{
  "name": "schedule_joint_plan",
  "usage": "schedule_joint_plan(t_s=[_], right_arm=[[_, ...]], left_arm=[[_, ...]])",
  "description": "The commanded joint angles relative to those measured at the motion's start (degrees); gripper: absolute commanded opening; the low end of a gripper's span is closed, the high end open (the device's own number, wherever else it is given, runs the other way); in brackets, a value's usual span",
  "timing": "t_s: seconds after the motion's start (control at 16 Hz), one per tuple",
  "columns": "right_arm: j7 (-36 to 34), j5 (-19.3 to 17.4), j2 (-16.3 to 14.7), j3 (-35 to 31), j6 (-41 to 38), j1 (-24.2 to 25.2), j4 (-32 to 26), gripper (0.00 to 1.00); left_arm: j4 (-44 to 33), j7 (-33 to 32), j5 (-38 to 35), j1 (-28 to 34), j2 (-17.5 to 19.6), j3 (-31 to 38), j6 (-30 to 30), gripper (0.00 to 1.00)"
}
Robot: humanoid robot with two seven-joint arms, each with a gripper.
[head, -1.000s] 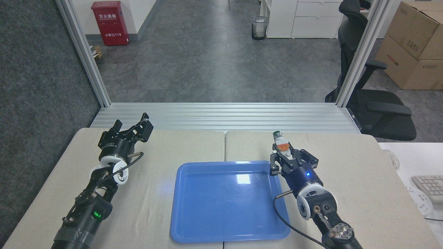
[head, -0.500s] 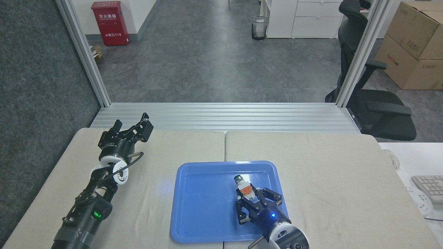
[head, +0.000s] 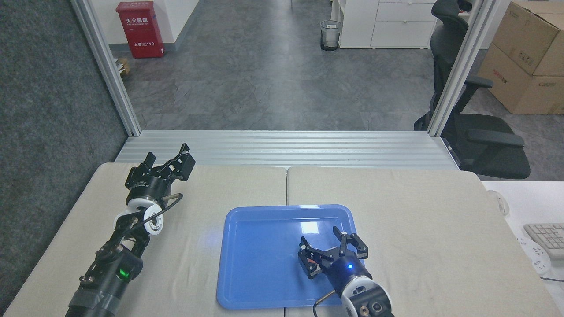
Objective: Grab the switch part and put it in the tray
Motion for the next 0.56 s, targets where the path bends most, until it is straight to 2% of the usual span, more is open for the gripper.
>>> schedule_joint_plan(t_s=[0.0, 0.06, 0.12, 0.19, 0.38, 0.5], right_arm=[[-3.07, -0.46, 3.71, -21.03, -4.04, -11.06, 1.95, 0.99], [-4.74, -0.54, 0.3, -22.45, -5.46, -11.69, 3.35, 0.99], [-6.76, -0.63, -4.6, -22.72, -5.82, -11.61, 4.58, 1.0], [-8.09, -0.72, -7.79, -22.72, -5.82, -11.17, 5.81, 0.99], [-9.51, -0.72, -10.01, -23.51, -5.47, -8.01, 8.28, 0.99], [-9.59, -1.77, -10.54, -27.19, -5.56, -5.64, 8.98, 1.0]], left_arm=[[0.0, -0.03, 0.0, 0.08, 0.0, -0.01, 0.04, 1.0], [0.0, -0.03, 0.0, -0.01, 0.0, -0.01, 0.04, 1.0], [0.0, -0.03, 0.0, -0.01, 0.0, -0.01, 0.04, 1.0], [0.0, -0.03, 0.0, -0.01, 0.0, -0.01, 0.04, 1.0], [0.0, -0.03, 0.0, -0.01, 0.0, -0.01, 0.04, 1.0], [0.0, -0.03, 0.0, -0.01, 0.0, -0.01, 0.04, 1.0]])
